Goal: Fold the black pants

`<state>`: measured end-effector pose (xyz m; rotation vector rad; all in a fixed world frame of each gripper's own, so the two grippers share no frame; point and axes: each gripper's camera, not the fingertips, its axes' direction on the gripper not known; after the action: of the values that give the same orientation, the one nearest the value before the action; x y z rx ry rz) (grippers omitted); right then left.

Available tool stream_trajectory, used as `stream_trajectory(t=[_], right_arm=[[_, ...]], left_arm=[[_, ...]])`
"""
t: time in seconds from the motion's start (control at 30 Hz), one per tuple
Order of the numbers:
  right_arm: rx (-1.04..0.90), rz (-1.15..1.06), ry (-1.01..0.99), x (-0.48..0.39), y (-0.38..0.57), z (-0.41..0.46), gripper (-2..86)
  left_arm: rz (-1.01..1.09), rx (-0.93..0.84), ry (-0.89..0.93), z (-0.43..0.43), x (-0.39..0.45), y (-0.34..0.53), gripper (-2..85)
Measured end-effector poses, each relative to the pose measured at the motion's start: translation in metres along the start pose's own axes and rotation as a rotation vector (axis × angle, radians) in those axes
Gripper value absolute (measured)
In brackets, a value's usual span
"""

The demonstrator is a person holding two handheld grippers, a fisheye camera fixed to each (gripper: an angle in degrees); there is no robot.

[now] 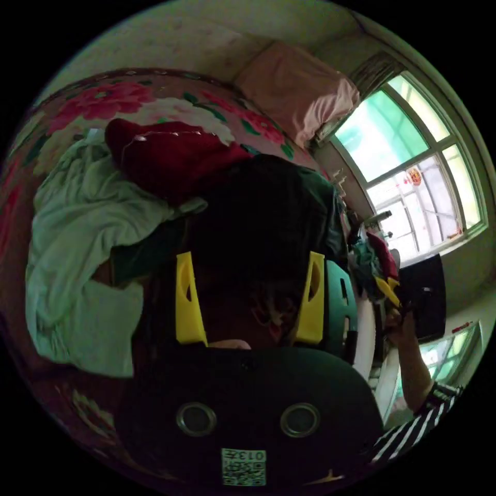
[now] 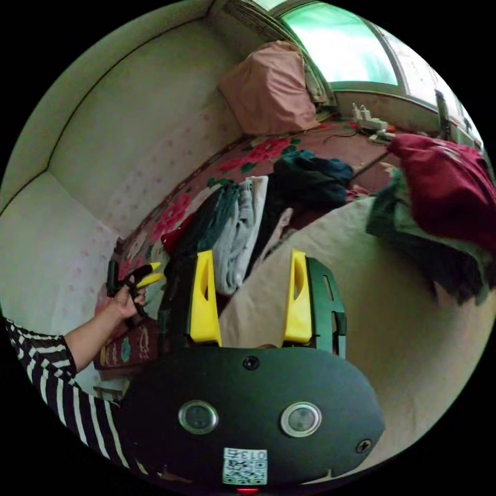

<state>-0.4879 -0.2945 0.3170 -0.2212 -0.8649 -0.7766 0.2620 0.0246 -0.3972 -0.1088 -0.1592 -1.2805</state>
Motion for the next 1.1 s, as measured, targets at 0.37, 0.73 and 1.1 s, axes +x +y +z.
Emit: stream_trajectory(t=[0.37,0.73,1.1], right_arm=[[-0.183,0.036,-0.086,0.018,-0.199,0.170,23.4],[-0.127,0.014,-0.345,-0.006,-0.207,0.177,26.7],[-0.177,-0.042,-0.345,-0.062,-0.207,0.176,35.1]], left_arm=[[0.333,-0.352,0.191,0.040,0.018,-0.169,33.5],[0.490,-0.535,0.392,0.057,0.041,-0.216,32.2],[0.460,-0.585,0.436,0.094,0.012,-0.237,32.8]])
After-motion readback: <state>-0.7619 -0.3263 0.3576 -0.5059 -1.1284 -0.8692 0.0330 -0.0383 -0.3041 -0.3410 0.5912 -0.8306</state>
